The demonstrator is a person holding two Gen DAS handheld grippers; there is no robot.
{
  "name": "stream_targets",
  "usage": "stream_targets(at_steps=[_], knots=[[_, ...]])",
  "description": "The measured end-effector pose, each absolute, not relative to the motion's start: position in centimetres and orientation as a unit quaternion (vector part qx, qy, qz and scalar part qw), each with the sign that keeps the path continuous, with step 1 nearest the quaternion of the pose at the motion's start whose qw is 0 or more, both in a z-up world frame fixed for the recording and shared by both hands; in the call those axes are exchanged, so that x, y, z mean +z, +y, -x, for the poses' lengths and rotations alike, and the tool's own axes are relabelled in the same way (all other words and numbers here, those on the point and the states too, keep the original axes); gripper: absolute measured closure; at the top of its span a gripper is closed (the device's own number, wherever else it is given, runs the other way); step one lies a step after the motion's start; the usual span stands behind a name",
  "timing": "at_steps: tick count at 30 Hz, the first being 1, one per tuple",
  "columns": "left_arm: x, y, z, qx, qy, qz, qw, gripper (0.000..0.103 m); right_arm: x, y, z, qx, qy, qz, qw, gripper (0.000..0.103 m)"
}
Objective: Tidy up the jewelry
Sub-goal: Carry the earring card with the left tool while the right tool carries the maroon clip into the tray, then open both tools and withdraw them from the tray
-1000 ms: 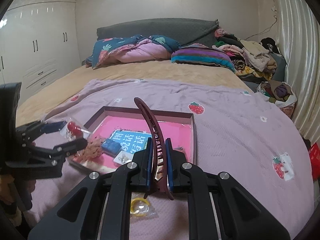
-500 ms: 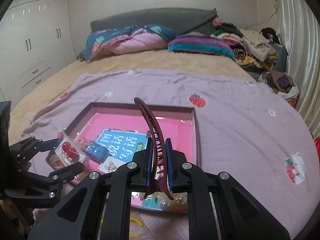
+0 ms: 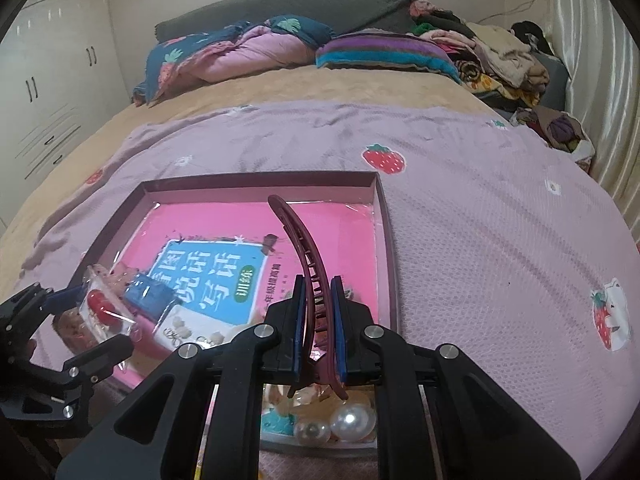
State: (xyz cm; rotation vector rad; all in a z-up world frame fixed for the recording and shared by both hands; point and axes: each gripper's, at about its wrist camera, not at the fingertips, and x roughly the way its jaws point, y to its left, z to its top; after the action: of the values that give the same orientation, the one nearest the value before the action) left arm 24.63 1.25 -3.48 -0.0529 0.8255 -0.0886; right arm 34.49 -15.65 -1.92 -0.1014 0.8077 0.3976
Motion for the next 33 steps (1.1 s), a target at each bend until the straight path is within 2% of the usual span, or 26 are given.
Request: stream_targets(at_steps=[4, 6, 8, 12, 14, 16, 18, 20, 27, 33], knots=[[-3.6, 1.3, -24.8, -0.041, 0.402, 0.027, 0.914, 0.027, -2.1, -15.7, -34.7, 0.189, 0.393, 0.044, 0.899, 0.089], [-3.7, 1.4, -24.8, -0.04, 0.403, 0.028, 0.914, 0.027, -1.8, -16.0, -34.3, 0.193, 0.388, 0.035, 0.901, 0.077], [-3.7, 1.5, -24.9, -0.039, 0.402, 0.028, 0.914, 0.027, -1.3, -16.3, -33.8, 0.19, 0.376, 0.033, 0.906, 0.055], [-3.6, 2.0, -24.8, -0.037, 0.4, 0.031, 0.915, 0.024, 0.0, -17.1, -32.1, 0.188, 0.349, 0.027, 0.918, 0.039], [-3.4, 2.2, -24.8, -0.035, 0.399, 0.035, 0.916, 0.022, 0.8, -17.7, -31.1, 0.19, 0.336, 0.016, 0.922, 0.026], [-3.0, 2.3, -24.5, -0.037, 0.395, 0.039, 0.917, 0.021, 1.6, -18.3, -30.2, 0.193, 0.325, 0.007, 0.926, 0.021], [-2.4, 2.3, -24.3, -0.035, 0.39, 0.039, 0.919, 0.016, 2.4, -18.6, -29.3, 0.199, 0.318, -0.001, 0.927, 0.018], [-1.8, 2.4, -23.9, -0.033, 0.383, 0.04, 0.922, 0.015, 3.0, -18.9, -28.5, 0.202, 0.313, -0.004, 0.928, 0.015], [0.7, 2.6, -22.5, -0.03, 0.363, 0.047, 0.93, 0.01, 4.9, -20.0, -25.3, 0.205, 0.299, 0.002, 0.932, 0.014], [2.3, 2.6, -20.5, -0.021, 0.346, 0.047, 0.937, 0.01, 5.4, -21.3, -23.0, 0.2, 0.299, 0.005, 0.933, 0.014]])
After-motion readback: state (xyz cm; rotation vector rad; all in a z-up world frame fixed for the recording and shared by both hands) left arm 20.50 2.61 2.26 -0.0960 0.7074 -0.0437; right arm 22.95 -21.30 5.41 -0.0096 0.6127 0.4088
